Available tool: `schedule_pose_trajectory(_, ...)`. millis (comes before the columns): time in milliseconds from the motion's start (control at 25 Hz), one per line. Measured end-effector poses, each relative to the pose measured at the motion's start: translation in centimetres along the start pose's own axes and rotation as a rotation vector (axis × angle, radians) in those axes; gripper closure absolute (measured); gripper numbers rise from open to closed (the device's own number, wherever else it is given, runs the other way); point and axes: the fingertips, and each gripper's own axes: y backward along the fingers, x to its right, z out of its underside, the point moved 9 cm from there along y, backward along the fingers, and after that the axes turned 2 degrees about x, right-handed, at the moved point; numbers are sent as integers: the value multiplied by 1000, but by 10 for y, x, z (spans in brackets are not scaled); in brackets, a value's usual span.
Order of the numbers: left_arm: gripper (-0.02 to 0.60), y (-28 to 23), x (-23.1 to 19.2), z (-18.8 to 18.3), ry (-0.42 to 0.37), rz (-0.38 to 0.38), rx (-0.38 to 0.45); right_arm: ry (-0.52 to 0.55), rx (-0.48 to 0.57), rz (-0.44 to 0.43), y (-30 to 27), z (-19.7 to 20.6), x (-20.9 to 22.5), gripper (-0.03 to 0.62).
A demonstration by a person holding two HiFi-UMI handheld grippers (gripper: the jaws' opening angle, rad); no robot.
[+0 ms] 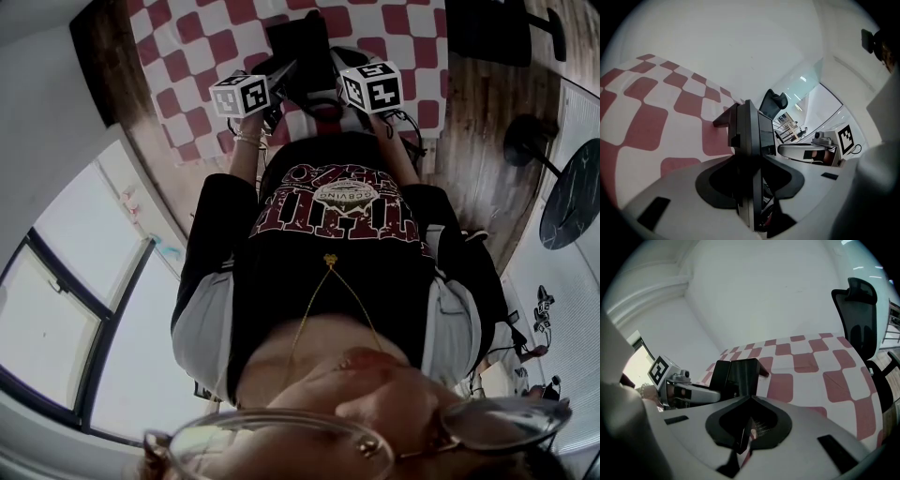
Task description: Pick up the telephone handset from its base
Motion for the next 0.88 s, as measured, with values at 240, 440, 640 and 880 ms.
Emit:
schedule_pose_trajectory(240,426,0,-1,-2,-9,4,-18,-4,2,-1,2,-1,2,577)
schedule_pose_trajectory(440,428,0,5,-2,-22,-61,-22,-15,4,-7,2,1,3,577)
schedule_pose_trajectory(640,439,1,13,-4,-21,-132,-25,-39,11,-16,4,2,4,577)
schedule_pose_trajectory(880,463,2,16,0,-15,-176,-12,-44,21,-19,7,2,2,577)
